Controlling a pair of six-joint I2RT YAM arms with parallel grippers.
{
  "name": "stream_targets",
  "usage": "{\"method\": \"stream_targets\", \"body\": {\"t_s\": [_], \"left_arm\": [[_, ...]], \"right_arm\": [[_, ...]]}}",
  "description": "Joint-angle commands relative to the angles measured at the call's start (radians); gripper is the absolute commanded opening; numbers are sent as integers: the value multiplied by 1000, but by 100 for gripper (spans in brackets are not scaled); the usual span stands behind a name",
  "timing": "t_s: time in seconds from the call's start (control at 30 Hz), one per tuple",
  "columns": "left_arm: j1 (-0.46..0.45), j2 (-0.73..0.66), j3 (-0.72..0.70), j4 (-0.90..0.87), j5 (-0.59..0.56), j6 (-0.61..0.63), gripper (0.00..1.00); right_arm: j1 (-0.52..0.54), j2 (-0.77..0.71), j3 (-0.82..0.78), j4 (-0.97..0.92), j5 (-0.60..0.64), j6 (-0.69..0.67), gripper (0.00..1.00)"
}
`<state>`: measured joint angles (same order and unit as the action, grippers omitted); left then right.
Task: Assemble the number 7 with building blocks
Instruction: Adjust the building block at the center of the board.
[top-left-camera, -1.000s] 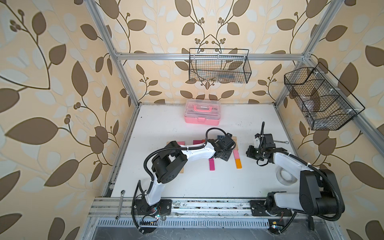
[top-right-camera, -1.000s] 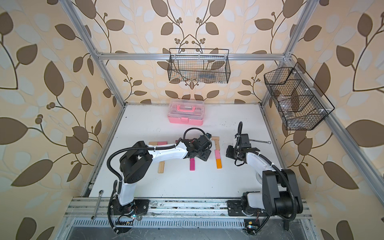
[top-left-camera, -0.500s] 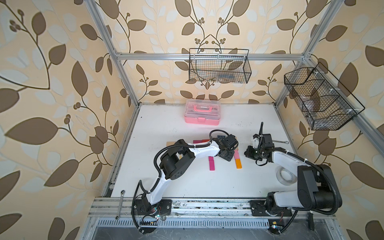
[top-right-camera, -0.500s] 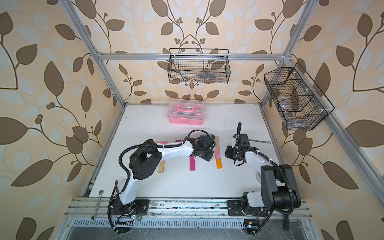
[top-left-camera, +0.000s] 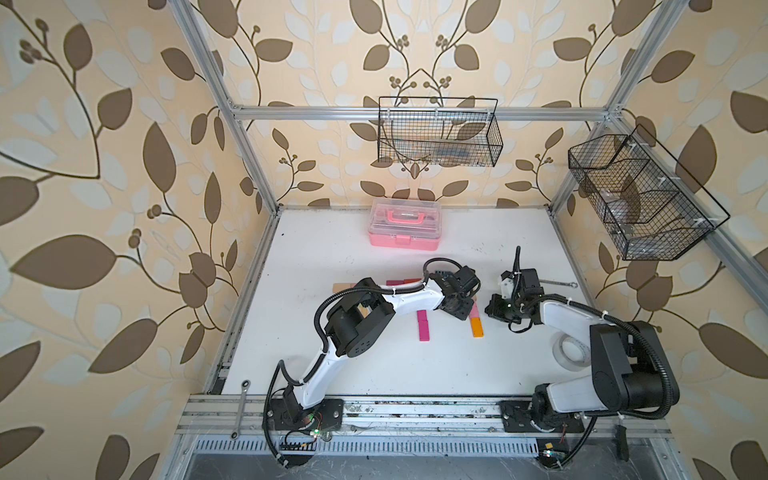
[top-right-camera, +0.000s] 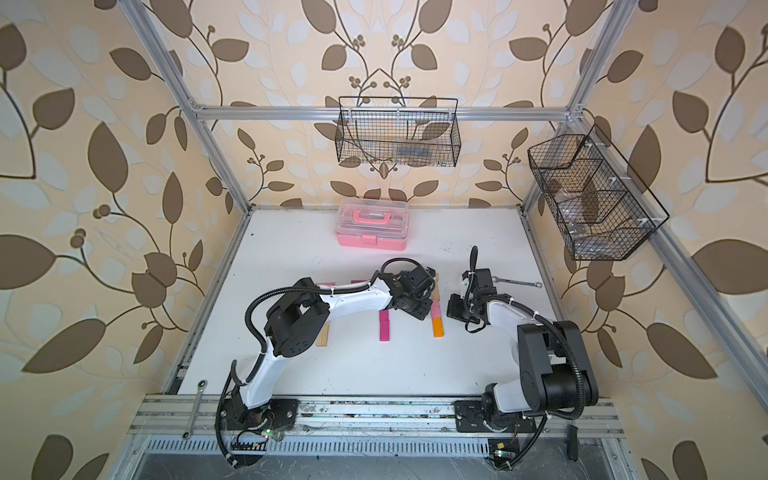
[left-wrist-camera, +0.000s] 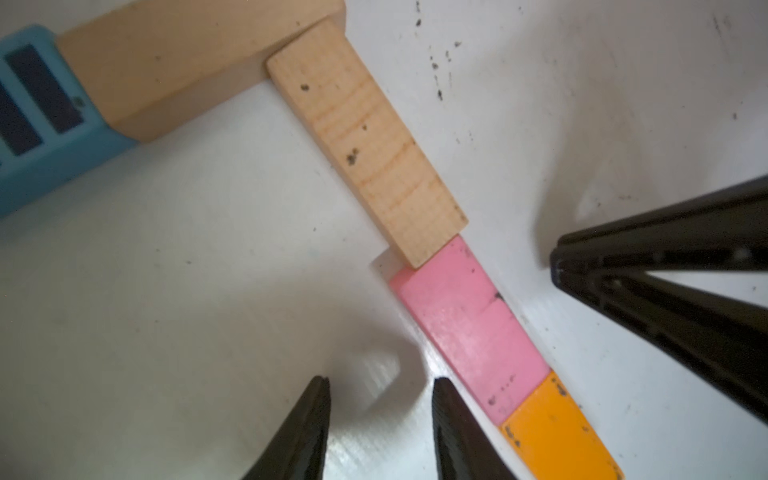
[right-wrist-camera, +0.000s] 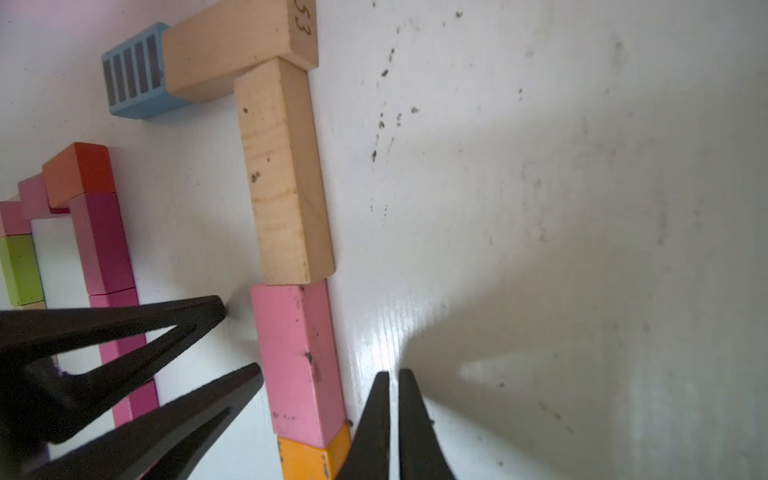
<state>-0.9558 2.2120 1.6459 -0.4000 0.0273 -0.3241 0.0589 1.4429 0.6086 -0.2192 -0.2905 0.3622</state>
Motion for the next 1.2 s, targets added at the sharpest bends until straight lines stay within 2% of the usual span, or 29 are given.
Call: {"method": "stream_targets", "body": {"t_s": [0.0, 0.83, 1.17], "left_arm": [[0, 20, 28, -52, 25, -1, 42], [0, 66, 85, -69, 74, -7, 42], [12, 0, 28, -74, 18, -22, 42]], "right_arm": [[3, 17, 9, 9, -25, -8, 9], [-8, 21, 6, 21, -47, -6, 9], [-8, 21, 6, 13, -38, -6, 9]]}}
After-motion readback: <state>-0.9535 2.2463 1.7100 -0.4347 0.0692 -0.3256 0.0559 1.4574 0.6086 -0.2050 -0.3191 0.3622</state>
